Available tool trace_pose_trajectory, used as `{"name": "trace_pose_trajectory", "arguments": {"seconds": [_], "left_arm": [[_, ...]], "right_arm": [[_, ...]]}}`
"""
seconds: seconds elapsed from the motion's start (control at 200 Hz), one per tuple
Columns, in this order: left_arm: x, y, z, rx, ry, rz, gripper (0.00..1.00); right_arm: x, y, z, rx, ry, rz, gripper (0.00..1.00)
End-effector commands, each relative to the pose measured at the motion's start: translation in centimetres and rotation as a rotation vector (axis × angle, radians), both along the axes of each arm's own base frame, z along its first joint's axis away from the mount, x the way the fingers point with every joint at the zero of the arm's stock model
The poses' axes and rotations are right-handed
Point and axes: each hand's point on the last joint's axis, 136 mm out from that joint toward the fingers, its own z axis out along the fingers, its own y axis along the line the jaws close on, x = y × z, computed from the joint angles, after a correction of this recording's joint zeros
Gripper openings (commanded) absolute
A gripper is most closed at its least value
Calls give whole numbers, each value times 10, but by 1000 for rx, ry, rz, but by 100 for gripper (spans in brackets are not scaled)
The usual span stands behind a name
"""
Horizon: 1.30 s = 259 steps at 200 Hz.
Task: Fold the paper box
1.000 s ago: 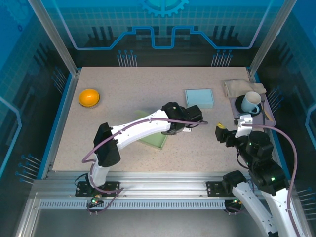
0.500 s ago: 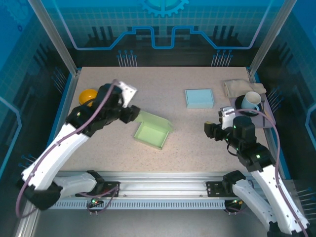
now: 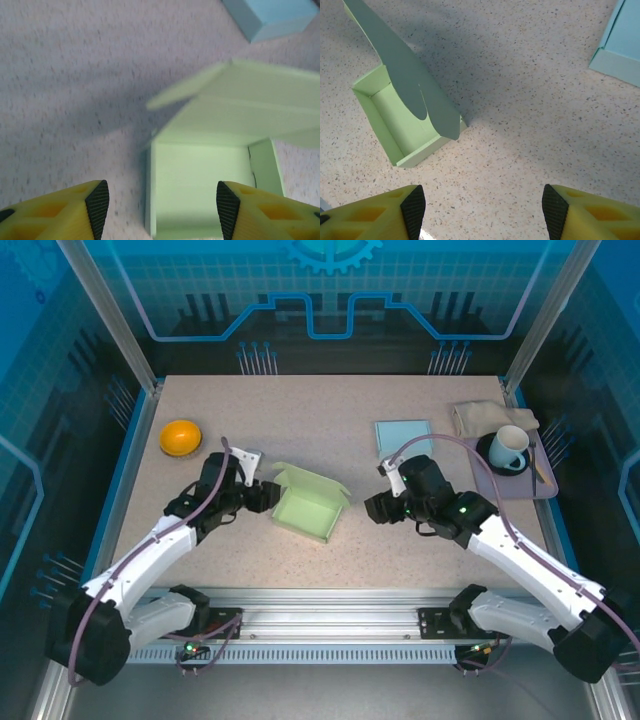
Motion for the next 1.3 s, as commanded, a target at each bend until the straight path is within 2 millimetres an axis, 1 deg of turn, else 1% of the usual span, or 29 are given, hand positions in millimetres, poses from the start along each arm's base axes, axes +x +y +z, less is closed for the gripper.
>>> {"name": "trace_pose_trajectory", "arguments": {"seconds": [0.0,0.07,0.12,0.18,0.29,0.345,0.49,0.62,0.7,0.845,1.035,1.155,1.165,1.19,1.291], "left_arm": [[19,-15,20,-62,-154,-86,63],[21,-18,15,-96,-153,-118,62],[20,-21,7,-113,-155,-133,62],[24,-20,-1,-118,-170,-121,62],[35,-14,0,-106,-184,-109,61],[40,-9,-1,-126,-159,-99,61],[45,-14,-3,-188,-93,-148,58],[40,-27,-6,-233,-33,-224,57],[41,-31,-8,-252,-12,-237,57],[42,-33,-12,-244,18,-241,48],[35,-35,-15,-219,32,-239,43],[27,-38,-18,-172,30,-237,42],[26,-39,-18,-170,30,-239,42],[25,-39,-18,-162,29,-237,42],[23,-38,-19,-130,29,-234,38]], "right_arm": [[5,7,11,29,-29,-7,66],[4,7,13,32,-34,-4,67],[4,7,15,34,-40,-1,67],[4,7,17,37,-48,4,67],[2,8,19,40,-51,14,67],[2,9,19,46,-49,19,67],[1,11,19,63,-43,20,67],[1,12,20,70,-46,21,67],[2,12,21,70,-50,22,67],[2,13,21,70,-50,26,67],[2,14,19,76,-46,23,67],[4,16,19,88,-43,15,67],[2,14,11,78,-27,13,67],[1,14,7,76,-17,11,67],[3,19,2,101,0,3,67]]}}
